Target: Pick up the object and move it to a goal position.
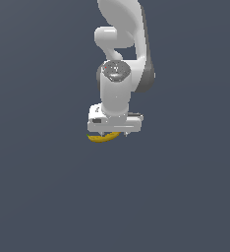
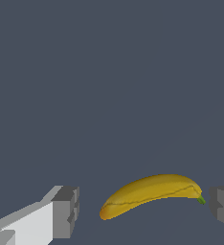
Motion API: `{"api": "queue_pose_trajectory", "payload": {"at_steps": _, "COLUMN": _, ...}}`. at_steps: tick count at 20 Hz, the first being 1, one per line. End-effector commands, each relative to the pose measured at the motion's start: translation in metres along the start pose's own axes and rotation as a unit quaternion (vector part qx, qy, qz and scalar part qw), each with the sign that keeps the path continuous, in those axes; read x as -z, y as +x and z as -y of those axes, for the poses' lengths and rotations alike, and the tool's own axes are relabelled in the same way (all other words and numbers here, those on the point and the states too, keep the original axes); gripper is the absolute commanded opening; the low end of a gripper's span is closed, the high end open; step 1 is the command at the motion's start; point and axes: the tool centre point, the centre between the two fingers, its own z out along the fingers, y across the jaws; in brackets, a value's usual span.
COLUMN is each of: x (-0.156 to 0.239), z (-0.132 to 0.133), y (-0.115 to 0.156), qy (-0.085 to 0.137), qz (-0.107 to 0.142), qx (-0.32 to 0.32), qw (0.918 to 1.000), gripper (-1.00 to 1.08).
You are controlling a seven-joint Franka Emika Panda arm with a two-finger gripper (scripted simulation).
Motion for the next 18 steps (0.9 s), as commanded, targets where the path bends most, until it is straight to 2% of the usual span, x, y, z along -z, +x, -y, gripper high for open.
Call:
{"api": "queue_pose_trajectory", "payload": {"at_steps": 1, "x": 0.0, "z": 0.0, "y": 0.0, "qy": 0.0, "qz": 0.0, "qx": 0.0, "qw": 1.0, "gripper": 1.0}}
{"api": "queue_pose_trajectory", "payload": {"at_steps": 10, "x": 0.017, "z": -0.022, "y": 0.008, "qy": -0.009, "qz": -0.016, "qx": -0.018, "qw": 0.9997, "gripper": 1.0}}
{"api": "queue_pose_trajectory", "payload": {"at_steps": 18, "x": 0.014, "z": -0.021, "y": 0.007, "qy": -0.007, "qz": -0.016, "qx": -0.029, "qw": 0.9994, "gripper": 1.0}}
